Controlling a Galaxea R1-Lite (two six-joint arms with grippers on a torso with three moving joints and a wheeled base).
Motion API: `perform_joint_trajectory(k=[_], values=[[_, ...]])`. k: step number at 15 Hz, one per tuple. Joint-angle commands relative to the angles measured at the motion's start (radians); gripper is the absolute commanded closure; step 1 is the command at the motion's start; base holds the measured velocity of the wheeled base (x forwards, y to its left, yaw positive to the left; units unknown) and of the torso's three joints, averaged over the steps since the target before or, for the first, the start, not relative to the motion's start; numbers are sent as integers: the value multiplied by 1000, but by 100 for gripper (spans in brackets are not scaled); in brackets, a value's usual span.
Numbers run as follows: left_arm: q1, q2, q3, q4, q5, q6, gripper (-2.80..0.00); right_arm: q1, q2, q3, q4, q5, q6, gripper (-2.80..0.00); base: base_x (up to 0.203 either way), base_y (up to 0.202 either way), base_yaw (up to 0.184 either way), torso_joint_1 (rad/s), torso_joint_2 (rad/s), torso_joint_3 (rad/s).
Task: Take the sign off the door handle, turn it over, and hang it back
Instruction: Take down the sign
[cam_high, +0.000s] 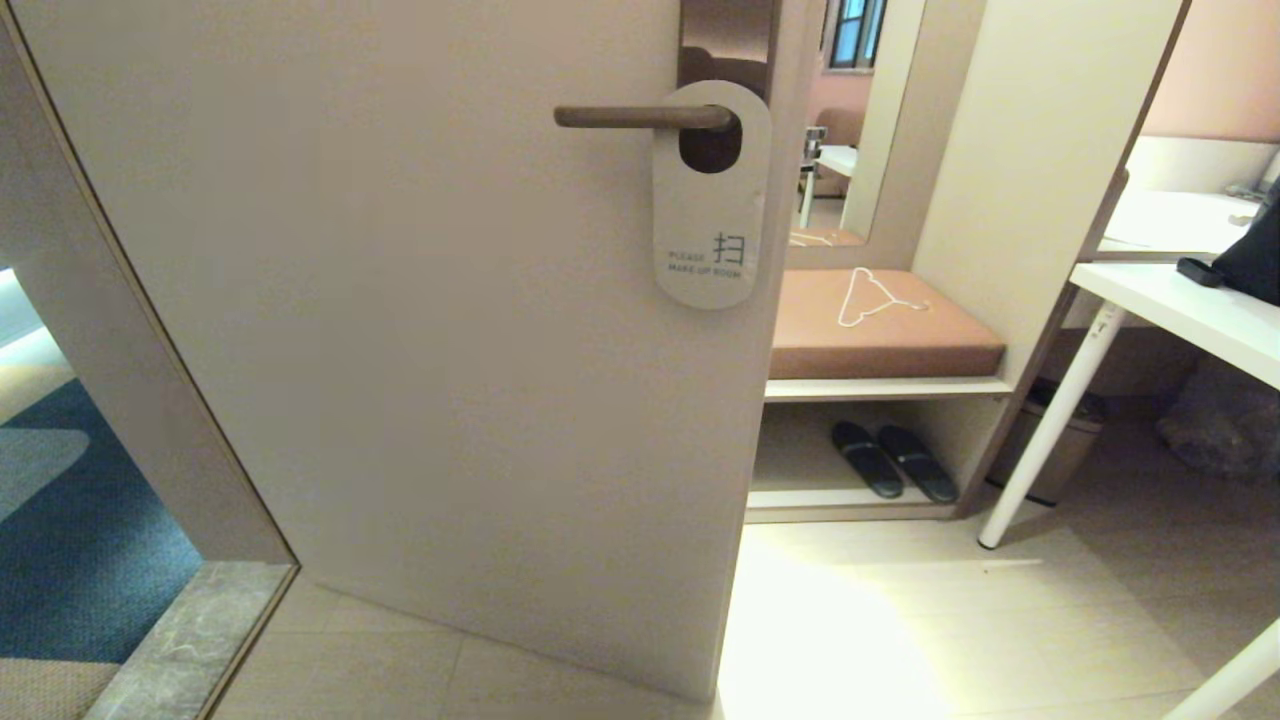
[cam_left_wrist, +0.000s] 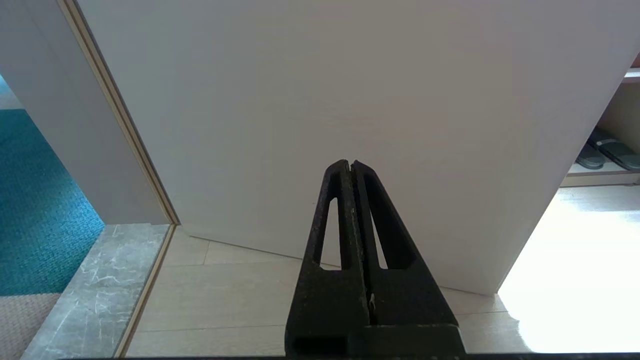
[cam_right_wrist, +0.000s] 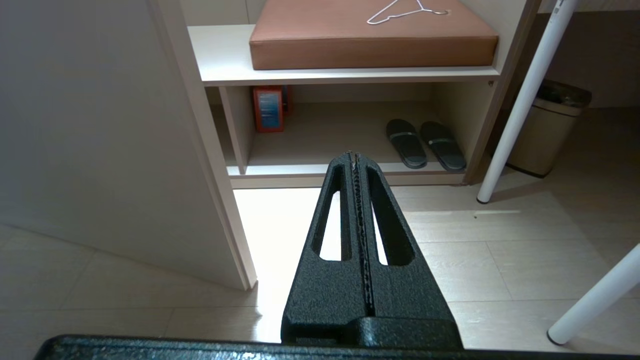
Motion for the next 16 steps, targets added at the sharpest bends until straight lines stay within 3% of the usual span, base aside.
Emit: perform_joint_trajectory(k=[1,8,11,16], values=[[0,2,0,1,0,0,0,0,1,0,0,1,2,0,0,0,0,0,0,0],[0,2,0,0,0,0,0,1,0,-17,-1,7,-26,0,0,0,0,0,0,0],[0,2,0,-1,0,0,0,-1,5,-90,18,67,-25,0,0,0,0,0,0,0],[0,2,0,0,0,0,0,4,185,-229,37,79,-27,0,0,0,0,0,0,0]])
